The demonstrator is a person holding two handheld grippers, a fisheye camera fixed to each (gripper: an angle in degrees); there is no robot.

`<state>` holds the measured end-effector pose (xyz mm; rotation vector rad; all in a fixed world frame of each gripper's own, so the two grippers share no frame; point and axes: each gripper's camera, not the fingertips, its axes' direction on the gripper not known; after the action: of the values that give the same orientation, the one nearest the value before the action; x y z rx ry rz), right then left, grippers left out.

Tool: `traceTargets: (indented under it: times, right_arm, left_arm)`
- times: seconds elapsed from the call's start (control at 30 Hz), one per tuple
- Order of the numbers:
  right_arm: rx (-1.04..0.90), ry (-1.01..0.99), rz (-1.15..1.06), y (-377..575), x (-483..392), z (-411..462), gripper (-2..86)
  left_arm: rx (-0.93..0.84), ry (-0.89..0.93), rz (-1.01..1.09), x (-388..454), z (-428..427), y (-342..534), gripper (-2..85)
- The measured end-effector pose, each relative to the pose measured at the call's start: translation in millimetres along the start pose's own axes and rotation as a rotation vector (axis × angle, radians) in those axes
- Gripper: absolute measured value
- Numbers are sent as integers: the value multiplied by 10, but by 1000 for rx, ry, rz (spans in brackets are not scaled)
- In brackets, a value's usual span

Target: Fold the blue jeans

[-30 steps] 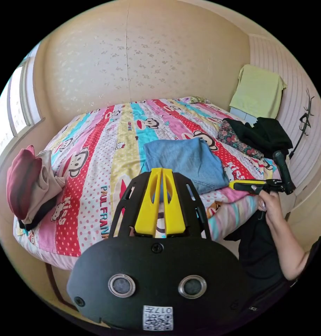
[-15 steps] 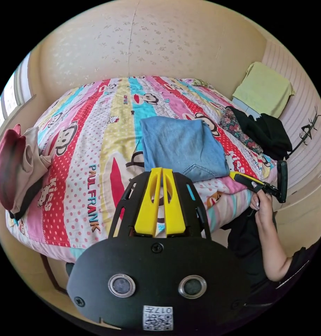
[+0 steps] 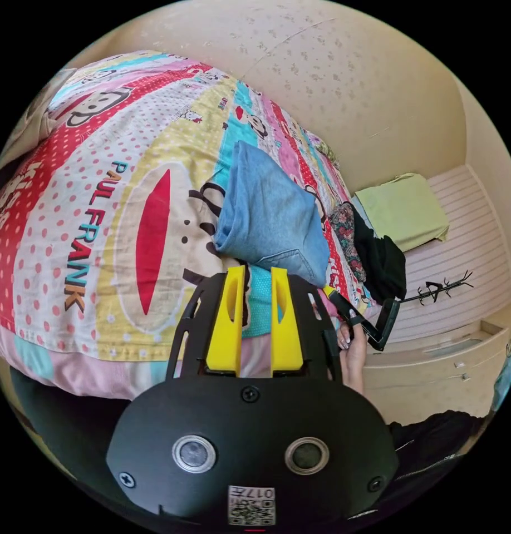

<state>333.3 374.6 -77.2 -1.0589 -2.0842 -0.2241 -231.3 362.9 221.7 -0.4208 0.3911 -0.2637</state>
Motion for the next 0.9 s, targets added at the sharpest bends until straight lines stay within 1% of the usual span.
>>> traceTargets:
  times: [0.07,0.23,0.33,0.4,0.47,0.53,0.6,0.67,0.7,0.77,0.8,0.87,0.9]
  right_arm:
    - [-3,-6,3,11,74,-34,16]
    - [2,-26,14,39,257,-122,20]
    - [9,-53,33,47,407,-197,27]
    - [12,-116,64,45,525,-258,36]
    - [22,-317,93,55,651,-345,58]
    - [28,-438,94,81,657,-388,71]
    - [57,-503,168,150,700,-402,81]
    - [117,-626,334,270,855,-354,108]
    - [127,-664,378,296,899,-325,117]
    - [139,-802,539,350,1070,-191,156]
    - [152,-843,581,363,1120,-159,158]
    - [228,-1042,803,472,1337,29,142]
    - [251,-1083,865,507,1382,79,138]
  left_arm:
    - [-12,29,-37,-136,88,-74,95]
    - [-30,213,-186,-556,258,-249,101]
    - [-8,312,-264,-721,266,-241,86]
    - [25,349,-275,-736,224,-208,74]
    - [53,360,-260,-678,161,-192,66]
    - [70,333,-202,-511,75,-231,58]
    - [78,299,-158,-365,36,-296,55]
    - [83,283,-123,-234,31,-375,53]
    - [88,283,-108,-161,39,-423,52]
    - [93,292,-91,-67,56,-486,51]
    - [95,295,-78,-11,67,-520,50]
    - [93,295,-60,57,82,-556,50]
    - [91,293,-53,87,91,-572,50]
